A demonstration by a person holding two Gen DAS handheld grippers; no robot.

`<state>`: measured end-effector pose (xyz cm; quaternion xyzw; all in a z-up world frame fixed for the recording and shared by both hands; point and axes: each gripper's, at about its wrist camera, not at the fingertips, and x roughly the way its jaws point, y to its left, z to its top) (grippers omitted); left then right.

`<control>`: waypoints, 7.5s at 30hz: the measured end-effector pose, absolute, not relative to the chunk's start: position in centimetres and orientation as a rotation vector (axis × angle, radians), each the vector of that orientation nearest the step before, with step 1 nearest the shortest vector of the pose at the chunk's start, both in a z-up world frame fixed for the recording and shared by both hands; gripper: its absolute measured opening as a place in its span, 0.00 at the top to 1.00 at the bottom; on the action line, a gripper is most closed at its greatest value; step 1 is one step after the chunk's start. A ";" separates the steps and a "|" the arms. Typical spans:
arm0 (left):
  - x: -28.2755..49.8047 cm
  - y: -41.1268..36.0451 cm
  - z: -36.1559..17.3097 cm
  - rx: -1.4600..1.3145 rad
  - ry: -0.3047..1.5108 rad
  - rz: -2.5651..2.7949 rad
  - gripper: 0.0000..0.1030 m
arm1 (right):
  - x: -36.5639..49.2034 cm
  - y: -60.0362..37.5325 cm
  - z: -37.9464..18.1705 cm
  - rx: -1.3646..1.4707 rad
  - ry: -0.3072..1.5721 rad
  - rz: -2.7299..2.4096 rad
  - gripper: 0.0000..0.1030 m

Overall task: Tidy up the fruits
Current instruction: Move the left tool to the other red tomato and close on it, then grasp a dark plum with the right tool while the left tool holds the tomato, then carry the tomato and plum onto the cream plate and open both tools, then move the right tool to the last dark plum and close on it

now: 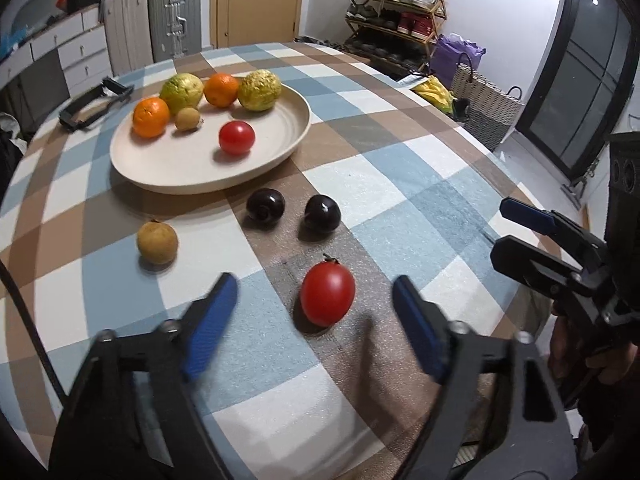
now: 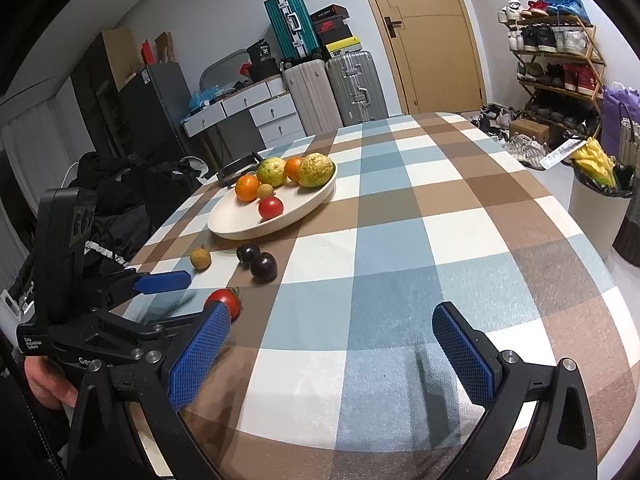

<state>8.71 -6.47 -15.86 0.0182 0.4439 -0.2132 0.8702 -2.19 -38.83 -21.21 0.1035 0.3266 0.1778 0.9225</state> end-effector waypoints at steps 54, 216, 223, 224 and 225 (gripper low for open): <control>8.0 8.3 -12.8 -0.309 0.827 -0.433 0.76 | 5.5 -29.6 -20.9 0.059 0.799 0.421 0.00; 9.8 5.8 -12.4 -0.216 0.809 -0.114 0.01 | 5.2 -30.2 -17.5 0.093 0.639 0.512 0.00; 10.2 7.5 -14.2 -0.247 0.838 -0.100 0.01 | 6.8 -29.2 -20.3 0.116 0.752 0.543 0.00; 10.3 7.8 -14.3 -0.254 0.839 -0.100 0.01 | 7.1 -29.0 -20.5 0.118 0.767 0.547 0.00; 10.3 8.0 -14.4 -0.259 0.838 -0.100 0.01 | 7.4 -28.8 -20.7 0.119 0.778 0.556 0.01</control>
